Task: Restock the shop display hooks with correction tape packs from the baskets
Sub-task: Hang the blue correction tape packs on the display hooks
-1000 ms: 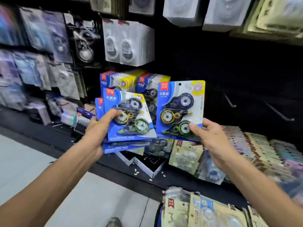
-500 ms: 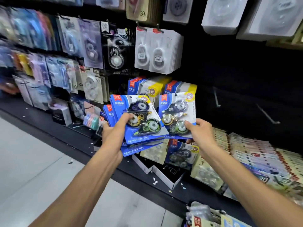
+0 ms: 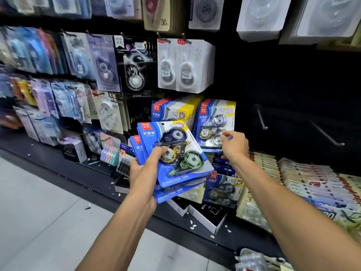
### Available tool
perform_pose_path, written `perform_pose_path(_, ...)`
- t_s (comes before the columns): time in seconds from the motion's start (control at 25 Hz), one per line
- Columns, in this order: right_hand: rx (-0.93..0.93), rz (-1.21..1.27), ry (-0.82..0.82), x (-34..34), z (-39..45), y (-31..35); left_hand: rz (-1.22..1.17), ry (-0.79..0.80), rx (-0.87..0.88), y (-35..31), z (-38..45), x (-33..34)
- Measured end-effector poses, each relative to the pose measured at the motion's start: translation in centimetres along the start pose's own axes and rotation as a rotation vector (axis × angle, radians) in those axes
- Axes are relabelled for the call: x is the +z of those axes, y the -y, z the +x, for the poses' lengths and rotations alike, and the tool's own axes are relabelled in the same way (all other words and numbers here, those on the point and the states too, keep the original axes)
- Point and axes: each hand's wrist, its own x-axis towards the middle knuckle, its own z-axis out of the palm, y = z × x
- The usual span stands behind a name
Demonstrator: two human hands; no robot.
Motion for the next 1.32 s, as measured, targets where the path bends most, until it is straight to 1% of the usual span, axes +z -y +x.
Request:
perform_pose_path(0.08, 0.09, 0.088, 0.097, 0.1, 1.2, -0.2, 0.008, 0.012, 0.003, 0.1, 0.1, 0.0)
perform_pose_path(0.2, 0.255, 0.272, 0.317, -0.7, 0.9, -0.3, 0.018, 0.02, 0.01, 0.2, 0.3, 0.3)
perform_pose_path(0.24, 0.285, 0.285, 0.344, -1.1, 0.5, -0.4, 0.021, 0.024, 0.009, 0.3, 0.3, 0.5)
perform_pose_path(0.28, 0.277, 0.259, 0.327, -1.5, -0.3, -0.3, 0.026, 0.029, 0.01, 0.3, 0.3, 0.7)
perform_pose_path(0.36, 0.171, 0.187, 0.246, -2.4, -2.3, 0.3, 0.024, 0.033, 0.015, 0.5, 0.3, 1.1)
perform_pose_path(0.4, 0.106, 0.228, 0.269, -3.1, -3.5, 0.6, 0.024, 0.034, 0.015, 0.7, 0.4, 1.3)
perform_pose_path(0.48, 0.024, 0.369, 0.482, -4.7, -6.4, 1.5, 0.021, 0.04, 0.013, 1.0, 0.5, 1.8)
perform_pose_path(0.52, -0.023, 0.354, 0.593, -5.3, -7.6, 2.0, 0.014, 0.042, 0.011, 1.1, 0.4, 2.1)
perform_pose_path(0.56, -0.08, 0.302, 0.656, -5.8, -8.5, 2.2, 0.003, 0.05, 0.009, 1.2, 0.4, 2.3)
perform_pose_path(0.6, -0.114, 0.277, 0.658, -6.1, -9.0, 2.4, -0.008, 0.064, 0.004, 1.3, 0.2, 2.6)
perform_pose_path(0.64, -0.109, 0.293, 0.625, -6.3, -9.2, 2.5, -0.017, 0.087, -0.007, 1.4, 0.1, 2.6)
perform_pose_path(0.76, 0.043, 0.508, 0.521, -6.9, -8.6, 2.8, -0.022, 0.147, -0.039, 1.6, 0.1, 2.6)
perform_pose_path(0.8, 0.082, 0.556, 0.471, -7.2, -8.2, 2.6, -0.022, 0.121, -0.037, 1.7, 0.2, 2.6)
perform_pose_path(0.88, 0.097, 0.521, 0.355, -7.8, -7.4, 1.8, 0.067, -0.044, 0.045, 1.8, 0.8, 2.3)
perform_pose_path(0.96, 0.027, 0.369, 0.256, -8.2, -6.8, 0.8, 0.164, -0.231, 0.144, 1.6, 1.3, 2.0)
perform_pose_path(1.04, -0.05, 0.266, 0.222, -8.3, -6.7, 0.1, 0.11, -0.346, 0.163, 1.0, 1.7, 1.3)
perform_pose_path(1.12, -0.108, 0.235, 0.215, -8.2, -6.8, -0.1, 0.019, -0.373, 0.156, 0.4, 2.1, 0.8)
perform_pose_path(1.2, -0.171, 0.181, 0.187, -7.8, -7.1, -0.3, -0.019, -0.347, 0.16, 0.1, 2.1, 0.7)
perform_pose_path(1.32, -0.131, 0.264, 0.112, -7.3, -7.5, -1.0, -0.009, -0.298, 0.178, 0.2, 2.0, 0.7)
